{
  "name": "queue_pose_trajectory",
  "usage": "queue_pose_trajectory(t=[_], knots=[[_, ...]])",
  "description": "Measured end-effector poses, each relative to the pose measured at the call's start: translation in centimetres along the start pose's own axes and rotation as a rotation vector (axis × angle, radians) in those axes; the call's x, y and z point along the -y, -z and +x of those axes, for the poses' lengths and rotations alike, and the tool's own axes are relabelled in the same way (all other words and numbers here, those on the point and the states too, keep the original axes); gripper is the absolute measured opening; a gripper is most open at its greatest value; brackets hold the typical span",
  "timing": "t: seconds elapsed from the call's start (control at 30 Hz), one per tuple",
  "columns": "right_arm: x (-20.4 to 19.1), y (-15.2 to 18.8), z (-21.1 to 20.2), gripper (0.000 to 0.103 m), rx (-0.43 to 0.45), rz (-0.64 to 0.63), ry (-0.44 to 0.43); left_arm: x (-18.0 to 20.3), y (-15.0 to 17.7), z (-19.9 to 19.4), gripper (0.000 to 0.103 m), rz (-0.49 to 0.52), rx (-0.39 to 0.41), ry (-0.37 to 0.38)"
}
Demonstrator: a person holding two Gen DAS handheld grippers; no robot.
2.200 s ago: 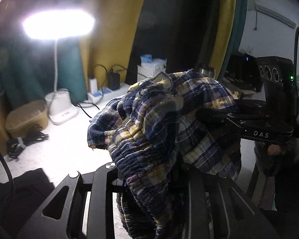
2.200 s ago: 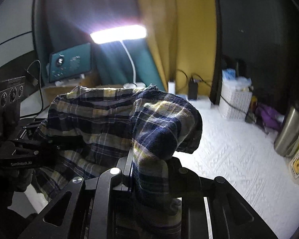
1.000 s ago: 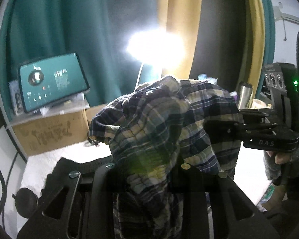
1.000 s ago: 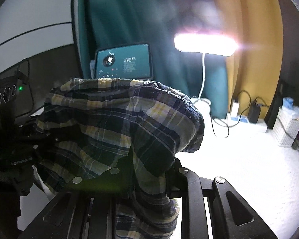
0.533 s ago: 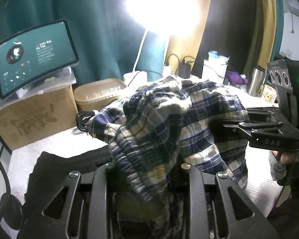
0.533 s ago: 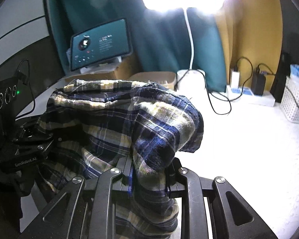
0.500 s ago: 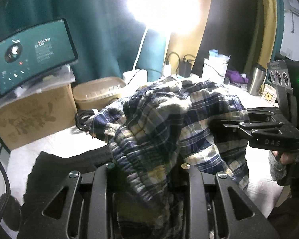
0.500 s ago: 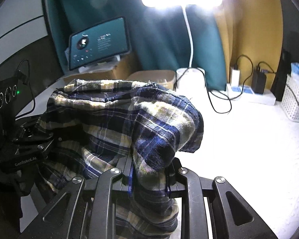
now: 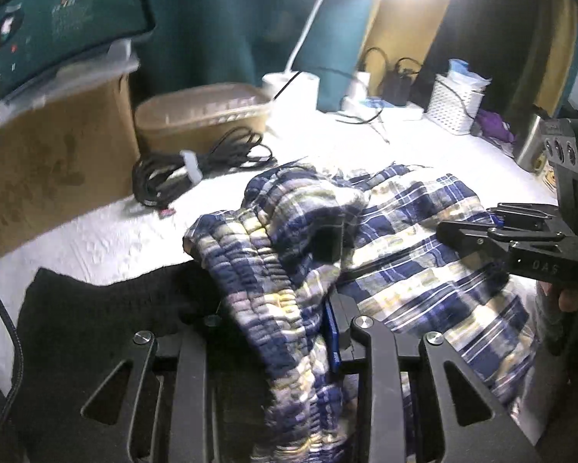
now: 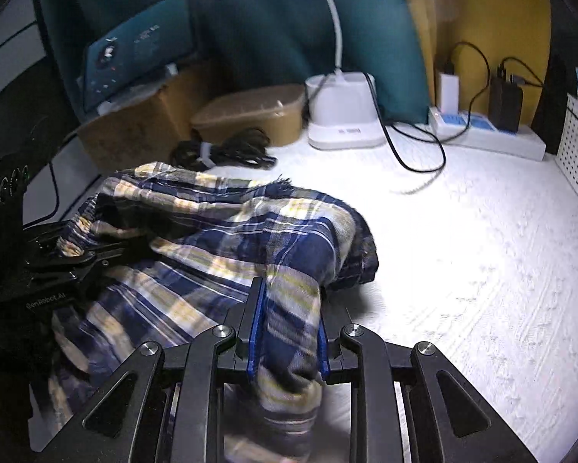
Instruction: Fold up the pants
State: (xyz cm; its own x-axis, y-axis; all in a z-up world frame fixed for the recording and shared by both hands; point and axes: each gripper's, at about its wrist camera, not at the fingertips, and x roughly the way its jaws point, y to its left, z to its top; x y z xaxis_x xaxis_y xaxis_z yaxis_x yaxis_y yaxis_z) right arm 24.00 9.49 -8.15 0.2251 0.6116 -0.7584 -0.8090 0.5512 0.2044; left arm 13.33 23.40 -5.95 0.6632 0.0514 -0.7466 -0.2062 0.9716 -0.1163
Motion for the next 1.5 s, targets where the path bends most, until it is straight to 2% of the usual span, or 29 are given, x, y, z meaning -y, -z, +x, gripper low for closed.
queue_pose_trajectory(t=[0.17, 0.23, 0.3, 0.4, 0.47, 0.6, 0.77, 0.93, 1.1, 1.17, 1.27, 1.4, 1.5], knots=[[0.4, -0.1, 0.8, 0.024, -0.017, -0.019, 0.026, -0.6, 0.4, 0.3, 0.034, -0.012, -0.009, 0.010], [0.7, -0.2, 1.1, 0.031, -0.016, -0.021, 0.036, -0.8, 0.5, 0.1, 0.034, -0.022, -0.010, 0.018], [1.3, -0.2, 1.0, 0.044, -0.012, -0.009, 0.057, -1.2, 0.6, -0.1, 0.036, -0.037, -0.010, 0.018], [2.3, -0.1, 0.8, 0.052, -0.008, 0.013, 0.085, -1.4, 0.7, -0.2, 0.037, -0.045, -0.012, 0.012], [2.5, 0.0, 0.6, 0.053, -0.006, 0.016, 0.096, -1.3, 0.7, -0.5, 0.038, -0.038, -0.014, -0.005], [2.8, 0.3, 0.2, 0.054, -0.004, 0.026, 0.118, -1.4, 0.7, -0.9, 0.050, -0.038, -0.009, -0.048], [2.7, 0.6, -0.7, 0.055, 0.000, 0.032, 0.153, -1.0, 0.5, -1.8, 0.050, -0.038, -0.005, -0.073], [2.6, 1.0, -1.9, 0.057, 0.013, 0.039, 0.165, -0.4, 0.0, -3.6, 0.050, -0.029, 0.057, -0.045], [2.2, 1.4, -2.5, 0.057, 0.012, 0.043, 0.161, -0.5, -0.9, -3.9, 0.050, -0.029, 0.081, -0.045], [1.9, 1.7, -2.7, 0.057, 0.006, 0.041, 0.154, -0.7, -1.1, -3.6, 0.050, -0.026, 0.081, -0.052], [1.4, 2.4, -2.7, 0.057, -0.003, 0.034, 0.148, -1.4, -0.7, -2.1, 0.050, -0.028, 0.032, -0.083], [1.2, 3.2, -2.5, 0.057, -0.024, 0.030, 0.153, -2.3, -0.2, -1.5, 0.057, -0.038, 0.038, -0.100], [1.4, 3.7, -2.6, 0.057, -0.032, 0.036, 0.157, -2.3, 0.2, -1.8, 0.057, -0.044, 0.042, -0.106]])
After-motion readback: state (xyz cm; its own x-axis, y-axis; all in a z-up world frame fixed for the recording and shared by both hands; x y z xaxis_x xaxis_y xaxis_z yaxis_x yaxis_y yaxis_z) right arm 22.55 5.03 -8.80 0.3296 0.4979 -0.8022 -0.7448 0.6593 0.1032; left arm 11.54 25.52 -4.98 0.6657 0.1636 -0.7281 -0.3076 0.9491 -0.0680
